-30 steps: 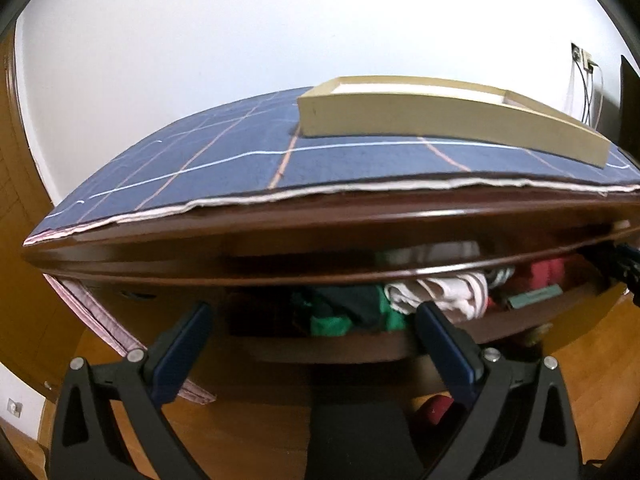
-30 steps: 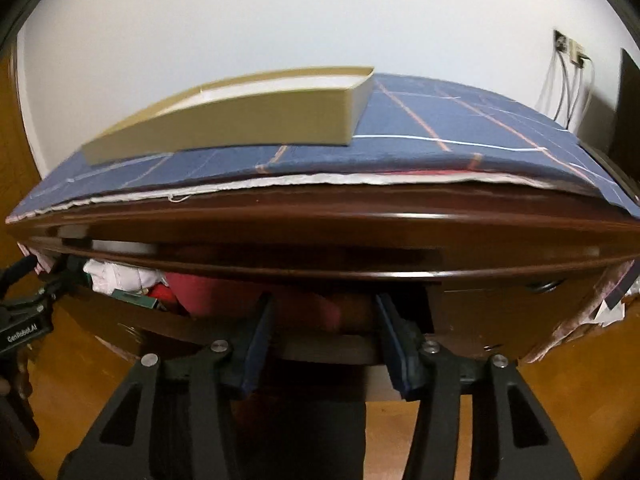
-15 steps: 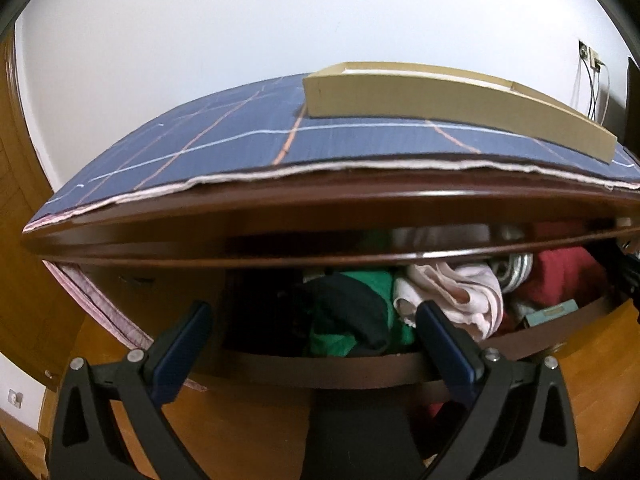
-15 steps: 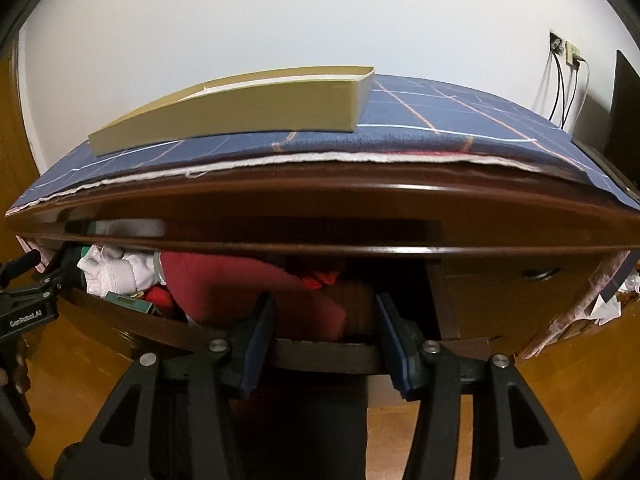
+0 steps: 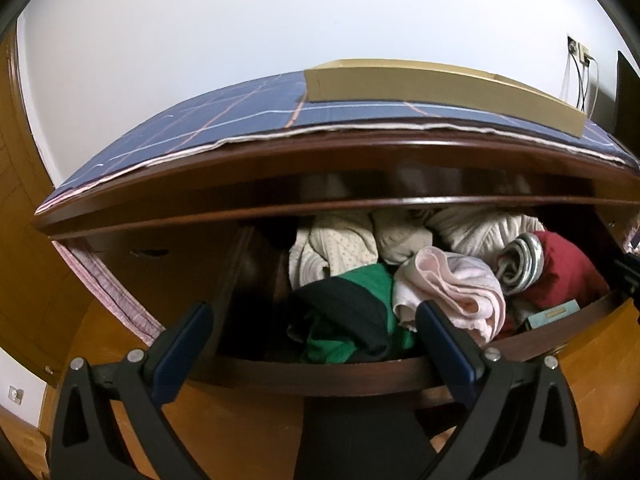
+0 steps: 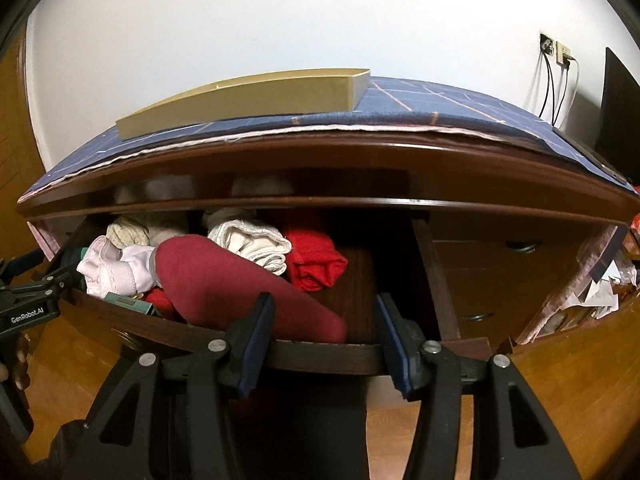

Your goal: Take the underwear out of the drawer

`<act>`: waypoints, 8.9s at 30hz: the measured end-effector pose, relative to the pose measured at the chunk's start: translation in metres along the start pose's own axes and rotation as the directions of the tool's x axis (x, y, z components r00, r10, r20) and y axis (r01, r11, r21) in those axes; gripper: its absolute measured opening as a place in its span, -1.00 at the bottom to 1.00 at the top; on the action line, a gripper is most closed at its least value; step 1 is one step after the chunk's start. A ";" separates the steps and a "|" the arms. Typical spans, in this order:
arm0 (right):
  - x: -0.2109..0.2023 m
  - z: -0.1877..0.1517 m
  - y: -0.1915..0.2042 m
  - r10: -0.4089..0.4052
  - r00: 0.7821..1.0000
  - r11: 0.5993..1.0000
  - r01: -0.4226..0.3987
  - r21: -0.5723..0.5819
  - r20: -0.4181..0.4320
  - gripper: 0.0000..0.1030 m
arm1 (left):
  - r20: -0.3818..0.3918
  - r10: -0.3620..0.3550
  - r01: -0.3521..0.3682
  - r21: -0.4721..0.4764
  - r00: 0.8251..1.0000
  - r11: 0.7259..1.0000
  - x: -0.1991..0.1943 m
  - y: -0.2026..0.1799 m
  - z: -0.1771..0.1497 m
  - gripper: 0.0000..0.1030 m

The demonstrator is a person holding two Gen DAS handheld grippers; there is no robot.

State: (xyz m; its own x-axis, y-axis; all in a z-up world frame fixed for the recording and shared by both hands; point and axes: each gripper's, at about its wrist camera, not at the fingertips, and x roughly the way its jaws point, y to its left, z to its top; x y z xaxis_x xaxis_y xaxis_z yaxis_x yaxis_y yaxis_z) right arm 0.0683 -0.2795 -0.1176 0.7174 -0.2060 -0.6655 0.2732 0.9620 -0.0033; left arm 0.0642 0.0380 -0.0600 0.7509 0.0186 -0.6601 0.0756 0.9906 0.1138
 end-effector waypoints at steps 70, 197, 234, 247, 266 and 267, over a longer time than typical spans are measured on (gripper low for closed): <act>-0.009 -0.001 0.006 0.047 0.961 0.999 -0.045 0.015 -0.273 0.18 | -0.190 0.019 0.001 0.105 0.982 0.994 -0.019 -0.005 -0.022 1.00; 0.022 0.069 0.025 0.467 0.874 0.858 -0.413 0.305 -0.133 -0.45 | -0.335 -0.540 0.565 -0.029 0.772 0.825 0.014 -0.023 0.033 -0.66; 0.177 0.328 0.094 0.478 0.871 0.865 -0.444 0.234 -0.115 -0.45 | 0.218 -0.417 0.429 -0.011 0.882 0.903 0.057 0.017 0.268 -0.66; 0.277 0.351 0.121 0.422 0.878 0.895 -0.364 0.259 -0.226 -0.45 | 0.098 -0.387 0.395 -0.089 0.917 0.914 0.156 0.004 0.295 -0.66; 0.306 0.348 0.121 0.433 0.869 0.876 -0.343 0.339 -0.239 -0.40 | -0.074 -0.316 0.299 -0.182 0.946 0.937 0.197 -0.006 0.294 -0.61; 0.305 0.348 0.120 0.436 0.868 0.874 -0.345 0.344 -0.237 -0.38 | -0.075 -0.303 0.287 -0.176 0.950 0.942 0.196 -0.007 0.293 -0.62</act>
State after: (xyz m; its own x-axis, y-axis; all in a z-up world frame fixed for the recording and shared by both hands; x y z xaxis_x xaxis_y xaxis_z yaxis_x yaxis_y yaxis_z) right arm 0.5430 -0.2891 -0.0615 0.5900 0.2829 -0.7562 0.2117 0.8496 0.4830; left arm 0.4033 -0.0049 0.0274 0.6411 -0.2725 -0.7175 0.1707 0.9621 -0.2129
